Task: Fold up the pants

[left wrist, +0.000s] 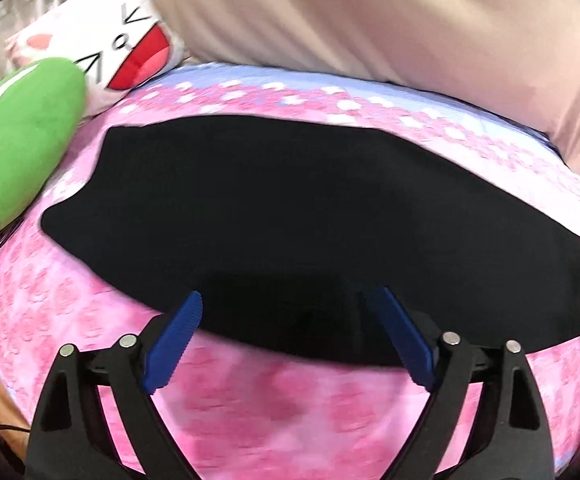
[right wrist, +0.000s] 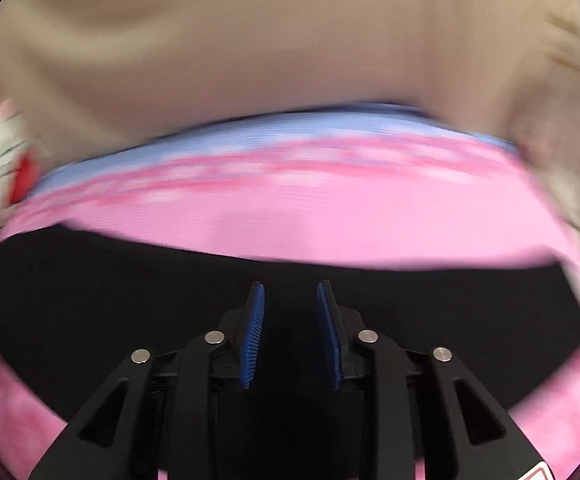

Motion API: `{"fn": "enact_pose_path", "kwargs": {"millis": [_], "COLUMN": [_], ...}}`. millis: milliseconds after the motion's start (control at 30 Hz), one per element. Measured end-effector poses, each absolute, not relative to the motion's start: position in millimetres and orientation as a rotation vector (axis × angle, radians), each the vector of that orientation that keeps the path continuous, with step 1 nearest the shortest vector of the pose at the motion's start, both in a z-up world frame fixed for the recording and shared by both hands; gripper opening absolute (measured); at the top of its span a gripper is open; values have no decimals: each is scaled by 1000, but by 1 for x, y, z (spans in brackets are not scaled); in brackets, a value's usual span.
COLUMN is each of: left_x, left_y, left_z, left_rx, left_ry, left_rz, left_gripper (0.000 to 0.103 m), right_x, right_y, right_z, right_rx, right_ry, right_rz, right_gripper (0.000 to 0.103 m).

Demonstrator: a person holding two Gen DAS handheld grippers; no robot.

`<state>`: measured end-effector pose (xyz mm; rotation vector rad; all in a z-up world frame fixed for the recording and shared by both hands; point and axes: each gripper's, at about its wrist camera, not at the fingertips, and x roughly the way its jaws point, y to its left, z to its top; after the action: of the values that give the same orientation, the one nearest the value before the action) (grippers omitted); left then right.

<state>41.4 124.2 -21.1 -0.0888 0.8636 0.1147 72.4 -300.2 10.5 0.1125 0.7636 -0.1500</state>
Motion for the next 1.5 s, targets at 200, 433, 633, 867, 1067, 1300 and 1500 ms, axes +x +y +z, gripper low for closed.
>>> {"fn": "enact_pose_path", "kwargs": {"millis": [200, 433, 633, 867, 1067, 1300, 1500], "left_x": [55, 56, 59, 69, 74, 71, 54], "left_y": [59, 0, -23, -27, -38, -38, -25], "left_z": [-23, -24, -18, -18, -29, -33, -25], "left_rx": [-46, 28, 64, 82, 108, 95, 85], "left_ry": [871, 891, 880, 886, 898, 901, 865], "left_rz": [45, 9, 34, 55, 52, 25, 2], "left_gripper": [91, 93, 93, 93, 93, 93, 93], "right_x": [0, 28, 82, 91, 60, -1, 14], "right_y": [-476, -531, -533, -544, -561, -544, -541], "right_z": [12, -8, -9, 2, -16, -24, -35], "right_rx": [256, 366, 303, 283, 362, 441, 501], "right_ry": [730, 771, 811, 769, 810, 798, 820], "right_rz": [-487, -361, -197, -152, -236, -218, -223], "right_gripper": [53, 60, 43, 4, 43, 64, 30]}}
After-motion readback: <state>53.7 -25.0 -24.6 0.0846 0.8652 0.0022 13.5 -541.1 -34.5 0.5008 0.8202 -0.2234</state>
